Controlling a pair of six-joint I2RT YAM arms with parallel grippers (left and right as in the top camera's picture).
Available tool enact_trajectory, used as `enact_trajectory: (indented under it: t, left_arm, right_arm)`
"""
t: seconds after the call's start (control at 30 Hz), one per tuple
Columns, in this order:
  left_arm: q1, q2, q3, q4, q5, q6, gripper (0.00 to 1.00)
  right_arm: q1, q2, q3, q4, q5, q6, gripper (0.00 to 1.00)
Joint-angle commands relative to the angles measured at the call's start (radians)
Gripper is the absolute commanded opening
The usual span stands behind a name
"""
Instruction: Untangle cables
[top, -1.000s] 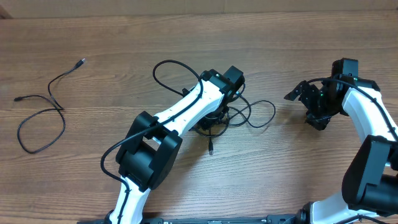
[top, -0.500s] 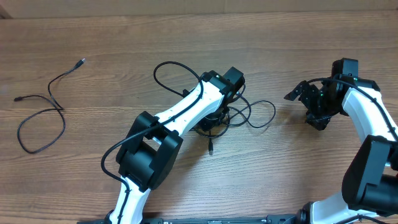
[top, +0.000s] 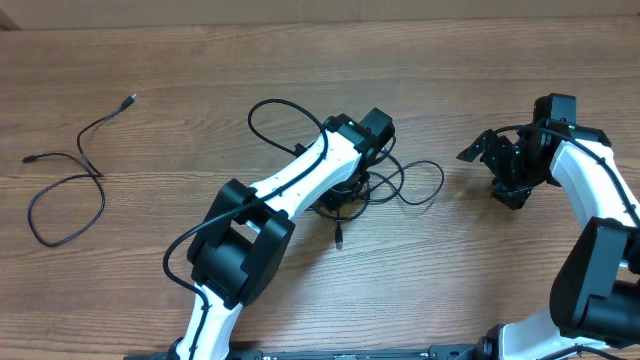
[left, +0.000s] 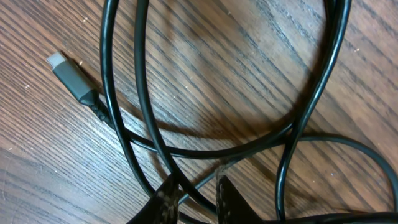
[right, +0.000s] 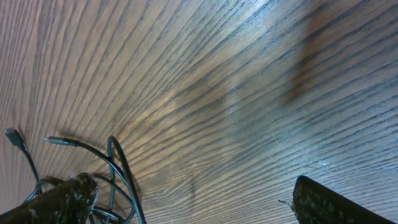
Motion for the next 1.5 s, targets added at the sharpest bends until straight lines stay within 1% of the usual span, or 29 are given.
enact_trajectory:
  t: [0.0, 0.1, 0.2, 0.27, 0.4, 0.7, 0.73, 0.8, 0.93, 1.0, 1.13, 1.27, 1.37, 1.4, 1.47]
  left_arm:
    - [-0.016, 0.021, -0.007, 0.002, -0.033, -0.003, 0.29]
    - [-0.017, 0.021, -0.007, 0.005, -0.036, -0.003, 0.30]
    - [-0.019, 0.021, -0.008, 0.006, -0.040, -0.003, 0.27]
    - [-0.022, 0.021, -0.014, 0.011, -0.049, -0.004, 0.26]
    - [-0.023, 0.021, -0.032, 0.038, -0.050, -0.004, 0.26]
    - [-0.022, 0.021, -0.033, 0.041, -0.050, -0.003, 0.25]
    - [-0.022, 0.021, -0.033, 0.041, -0.050, -0.003, 0.21]
    - [-0.022, 0.021, -0.033, 0.039, -0.050, -0.002, 0.04]
    - [-0.019, 0.016, -0.030, 0.012, -0.041, 0.029, 0.04]
    - [-0.009, -0.003, -0.015, -0.035, -0.021, 0.031, 0.04]
    - [0.018, -0.076, 0.032, -0.128, -0.051, 0.040, 0.04]
    - [0.029, -0.180, 0.059, -0.122, -0.093, 0.205, 0.04]
    - [0.029, -0.258, 0.062, -0.072, -0.111, 0.387, 0.04]
    - [0.029, -0.302, 0.063, -0.030, -0.109, 0.536, 0.04]
    - [0.029, -0.351, 0.063, 0.014, -0.107, 0.732, 0.04]
  right_arm:
    - [-0.001, 0.003, -0.002, 0.006, -0.005, 0.007, 1.00]
    - [-0.001, 0.003, -0.002, 0.005, -0.005, 0.007, 1.00]
    - [-0.001, 0.003, -0.002, 0.006, -0.005, 0.007, 1.00]
    - [-0.001, 0.003, -0.002, 0.005, -0.005, 0.007, 1.00]
    - [-0.001, 0.003, -0.002, 0.005, -0.005, 0.007, 1.00]
    - [-0.001, 0.003, -0.002, 0.006, -0.005, 0.007, 1.00]
    - [-0.001, 0.003, -0.002, 0.006, -0.005, 0.007, 1.00]
    - [-0.001, 0.003, -0.002, 0.006, -0.005, 0.007, 1.00]
    - [-0.001, 0.003, -0.002, 0.005, -0.005, 0.007, 1.00]
    - [-0.001, 0.003, -0.002, 0.006, -0.005, 0.007, 1.00]
    - [-0.001, 0.003, -0.002, 0.005, -0.005, 0.007, 1.00]
    - [-0.001, 0.003, -0.002, 0.005, -0.005, 0.007, 1.00]
    - [-0.001, 0.003, -0.002, 0.006, -0.005, 0.007, 1.00]
    - [-0.001, 0.003, -0.002, 0.005, -0.005, 0.007, 1.00]
    - [-0.001, 0.003, -0.002, 0.005, -0.005, 0.007, 1.00]
